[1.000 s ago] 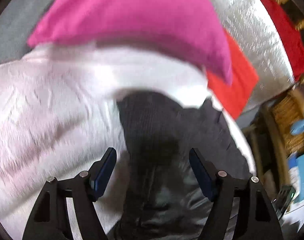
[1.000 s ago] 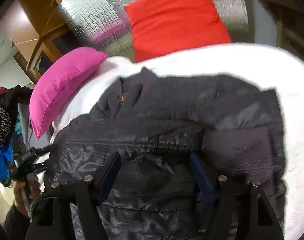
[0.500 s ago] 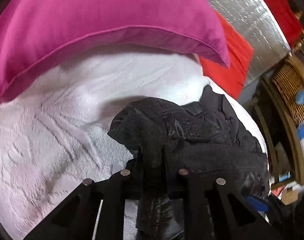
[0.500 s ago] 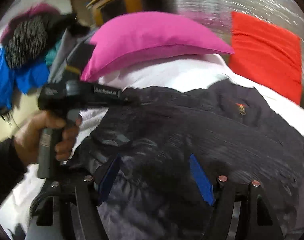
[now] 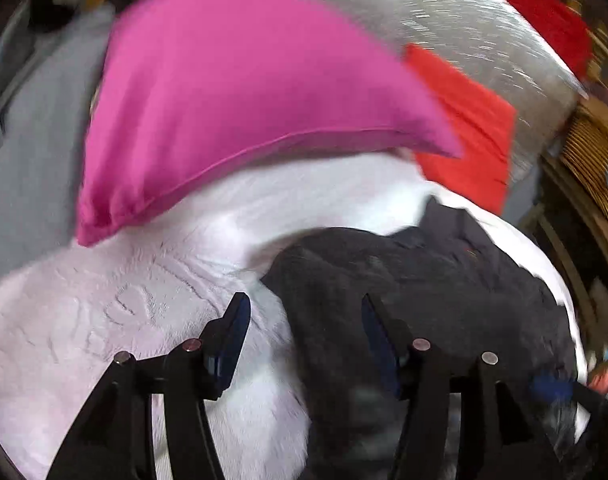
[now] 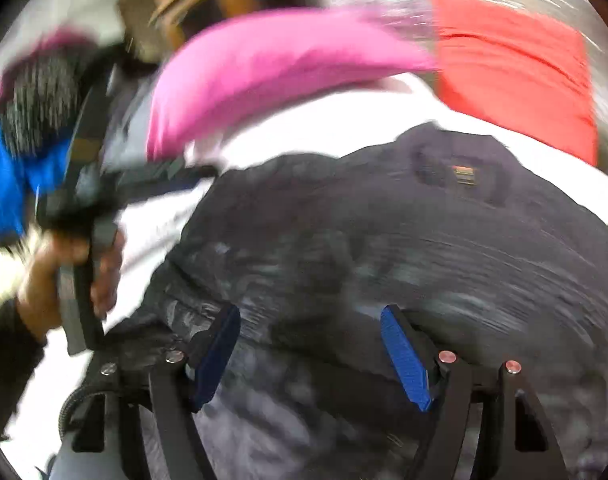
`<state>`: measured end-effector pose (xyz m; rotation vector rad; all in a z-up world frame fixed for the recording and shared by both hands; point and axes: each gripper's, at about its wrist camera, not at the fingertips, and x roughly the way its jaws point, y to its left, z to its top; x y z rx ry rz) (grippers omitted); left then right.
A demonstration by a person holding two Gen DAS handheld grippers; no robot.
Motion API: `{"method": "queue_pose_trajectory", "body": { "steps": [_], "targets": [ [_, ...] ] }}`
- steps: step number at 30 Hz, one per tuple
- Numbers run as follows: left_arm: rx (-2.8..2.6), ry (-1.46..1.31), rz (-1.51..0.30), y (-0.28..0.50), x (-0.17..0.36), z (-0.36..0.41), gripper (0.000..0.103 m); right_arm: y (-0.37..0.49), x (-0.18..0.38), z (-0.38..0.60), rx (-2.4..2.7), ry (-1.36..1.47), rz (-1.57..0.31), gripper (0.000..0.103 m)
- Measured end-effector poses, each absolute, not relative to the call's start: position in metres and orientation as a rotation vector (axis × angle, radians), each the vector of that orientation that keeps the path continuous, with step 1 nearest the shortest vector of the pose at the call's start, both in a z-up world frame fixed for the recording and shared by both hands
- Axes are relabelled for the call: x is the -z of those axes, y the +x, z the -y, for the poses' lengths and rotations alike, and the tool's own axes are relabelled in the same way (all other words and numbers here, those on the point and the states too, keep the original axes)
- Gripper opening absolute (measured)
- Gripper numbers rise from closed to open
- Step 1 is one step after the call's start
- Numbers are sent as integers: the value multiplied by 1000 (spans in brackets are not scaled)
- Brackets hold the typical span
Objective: Fold large clothes
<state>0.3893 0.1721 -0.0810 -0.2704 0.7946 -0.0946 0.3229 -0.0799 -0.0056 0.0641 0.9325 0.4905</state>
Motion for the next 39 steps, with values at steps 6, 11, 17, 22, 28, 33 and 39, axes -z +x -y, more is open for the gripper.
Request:
{"method": "queue_pose_trajectory", "body": {
  "steps": [6, 11, 17, 22, 28, 33, 39],
  "targets": [
    [219, -200, -836, 365, 97, -115, 65, 345, 17, 228, -262, 324, -926, 76],
    [125, -49, -869, 371, 109, -85, 65, 345, 22, 290, -313, 552, -936, 72],
    [225, -54, -774, 369, 65, -29, 73, 352, 1, 344, -156, 571, -821, 74],
    [392, -35, -804, 381, 73, 61, 73, 375, 41, 372, -72, 573, -942, 74],
    [392, 73, -892, 395, 118, 121, 73, 407, 42, 361, -106, 500, -965, 20],
    [371, 140, -894, 399, 124, 125, 74, 409, 52, 364, -21, 391, -980, 18],
    [359, 159, -878, 391, 123, 129, 74, 361, 11, 362, -10, 427, -841, 25]
  ]
}}
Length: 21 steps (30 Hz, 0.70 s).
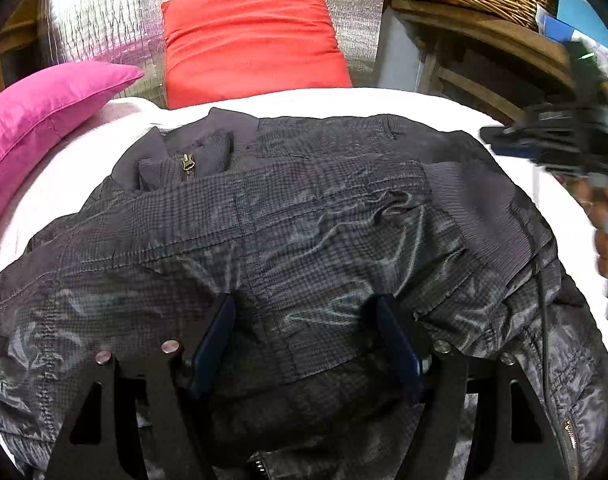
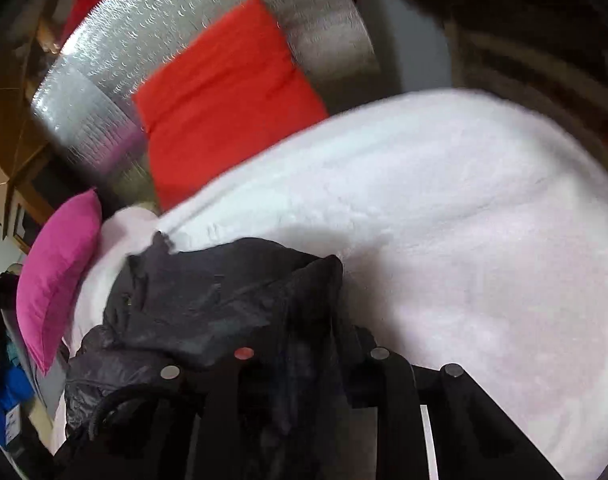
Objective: Fold large clothes
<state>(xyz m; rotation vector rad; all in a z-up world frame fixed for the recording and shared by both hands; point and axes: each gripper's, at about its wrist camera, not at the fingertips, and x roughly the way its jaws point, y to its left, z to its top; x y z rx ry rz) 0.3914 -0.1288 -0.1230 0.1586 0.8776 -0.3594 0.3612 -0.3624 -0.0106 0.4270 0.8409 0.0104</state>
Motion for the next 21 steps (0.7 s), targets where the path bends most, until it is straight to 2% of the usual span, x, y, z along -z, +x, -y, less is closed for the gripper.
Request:
{"method": "queue_pose_trajectory", "body": {
  "steps": [4, 6, 7, 8, 10, 15, 21],
  "targets": [
    [358, 149, -869, 383, 120, 127, 75, 314, -10, 327, -174, 404, -832, 26],
    [359, 146, -869, 382, 116, 126, 75, 304, 1, 311, -222, 411, -893, 52],
    [357, 139, -870, 381, 113, 125, 75, 304, 15, 306, -220, 417, -939, 80],
    [352, 118, -881, 379, 107, 121, 75, 304, 26, 306, -195, 412, -977, 84],
    [354, 52, -893, 372, 92, 105, 75, 303, 37, 311, -151, 418, -1003, 77],
    [281, 33, -797, 342, 66, 37, 79, 289, -3, 309, -173, 431, -903, 77],
    [110, -61, -842, 345, 83, -43, 79, 295, -4, 288, -220, 418, -880, 77]
  ]
}}
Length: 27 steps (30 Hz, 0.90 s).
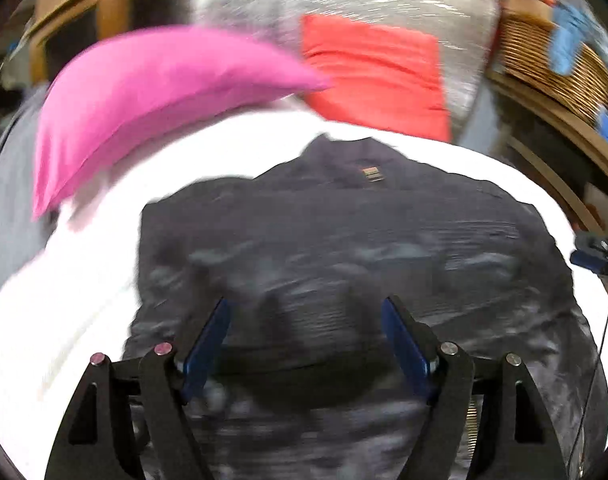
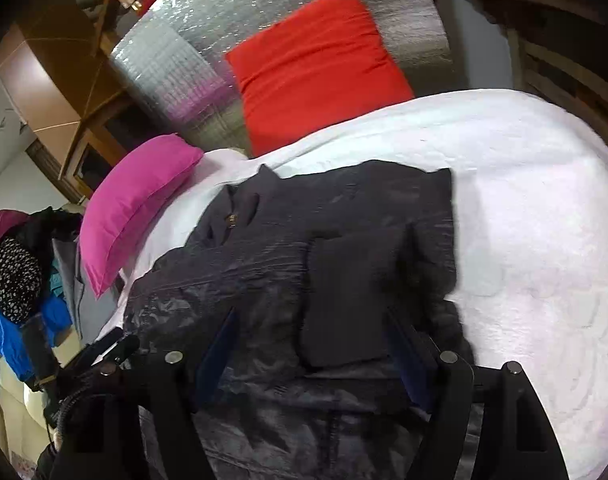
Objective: Fold large clothes
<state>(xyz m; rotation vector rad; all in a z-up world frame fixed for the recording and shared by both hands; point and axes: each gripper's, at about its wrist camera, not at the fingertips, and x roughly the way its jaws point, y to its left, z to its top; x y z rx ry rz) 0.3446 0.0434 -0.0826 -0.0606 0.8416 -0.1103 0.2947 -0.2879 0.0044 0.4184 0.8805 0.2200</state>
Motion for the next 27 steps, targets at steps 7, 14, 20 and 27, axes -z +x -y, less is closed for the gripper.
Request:
{"method": "queue_pose_trajectory", "body": {
  "steps": [7, 14, 20, 27],
  "targets": [
    [115, -37, -871, 344, 99, -45, 79, 309, 19, 277, -155, 366, -942, 77],
    [108, -19, -863, 344, 98, -38, 79, 300, 0, 242, -224, 270, -893, 79],
    [107, -50, -813, 335, 84, -45, 80, 299, 10, 235, -188, 240, -930, 79],
    [93, 12, -928, 345, 105, -26, 80, 301, 28, 216, -173, 163, -998, 81]
  ]
}}
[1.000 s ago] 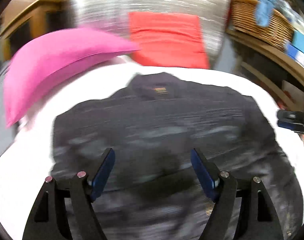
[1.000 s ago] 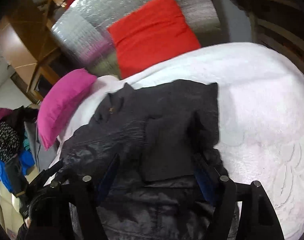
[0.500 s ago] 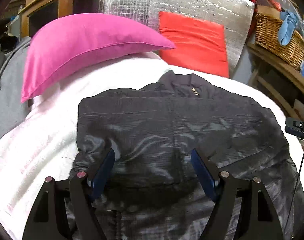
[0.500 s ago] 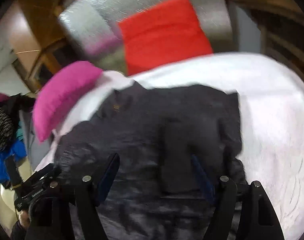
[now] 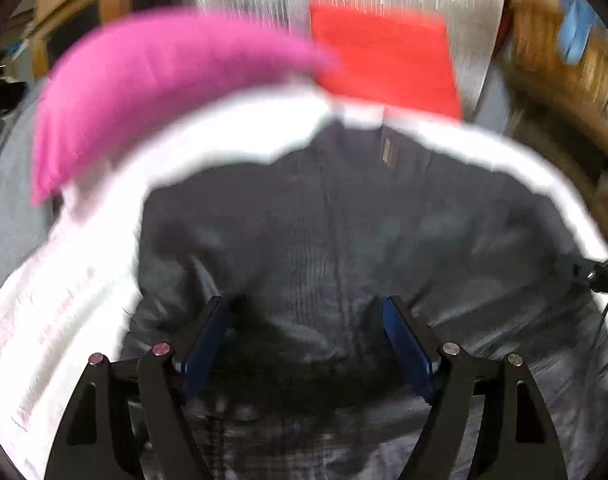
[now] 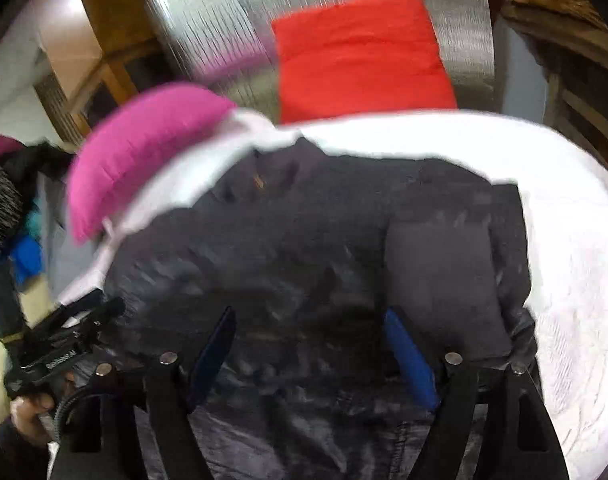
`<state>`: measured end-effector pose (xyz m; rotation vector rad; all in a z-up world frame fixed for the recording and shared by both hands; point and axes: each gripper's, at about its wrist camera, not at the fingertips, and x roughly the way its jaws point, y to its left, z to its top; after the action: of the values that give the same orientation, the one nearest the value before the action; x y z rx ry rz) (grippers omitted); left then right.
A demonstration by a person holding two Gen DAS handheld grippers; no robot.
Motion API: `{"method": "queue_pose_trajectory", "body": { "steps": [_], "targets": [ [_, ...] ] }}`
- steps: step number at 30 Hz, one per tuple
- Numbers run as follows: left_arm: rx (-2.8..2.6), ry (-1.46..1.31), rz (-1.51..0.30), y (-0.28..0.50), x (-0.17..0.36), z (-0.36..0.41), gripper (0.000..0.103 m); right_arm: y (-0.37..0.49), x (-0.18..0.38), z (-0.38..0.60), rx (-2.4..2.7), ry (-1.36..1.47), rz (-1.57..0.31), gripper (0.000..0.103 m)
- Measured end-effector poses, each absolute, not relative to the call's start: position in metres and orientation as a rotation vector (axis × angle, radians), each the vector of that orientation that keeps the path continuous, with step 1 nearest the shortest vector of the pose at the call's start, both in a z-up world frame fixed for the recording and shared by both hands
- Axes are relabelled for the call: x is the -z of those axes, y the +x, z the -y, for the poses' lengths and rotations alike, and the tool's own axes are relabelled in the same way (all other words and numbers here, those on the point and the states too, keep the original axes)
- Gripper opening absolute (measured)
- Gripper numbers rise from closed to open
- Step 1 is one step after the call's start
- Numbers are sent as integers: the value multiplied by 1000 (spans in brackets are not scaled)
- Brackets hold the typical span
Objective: Fold large clothes
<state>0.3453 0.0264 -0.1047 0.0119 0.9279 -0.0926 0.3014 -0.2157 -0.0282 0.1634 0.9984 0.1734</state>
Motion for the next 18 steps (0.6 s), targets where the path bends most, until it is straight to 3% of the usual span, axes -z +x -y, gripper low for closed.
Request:
{"method": "queue_pose_trajectory", "body": {
  "steps": [8, 13, 18],
  "targets": [
    [155, -64, -800, 335, 69, -12, 80, 329, -9, 225, -209, 232, -893, 81],
    [152, 104, -899, 355, 99, 31, 84, 377, 38, 243, -158, 385, -1040, 81],
    [178, 44, -850, 330, 67, 14, 84, 330, -3, 242, -204, 322, -928, 81]
  ]
}}
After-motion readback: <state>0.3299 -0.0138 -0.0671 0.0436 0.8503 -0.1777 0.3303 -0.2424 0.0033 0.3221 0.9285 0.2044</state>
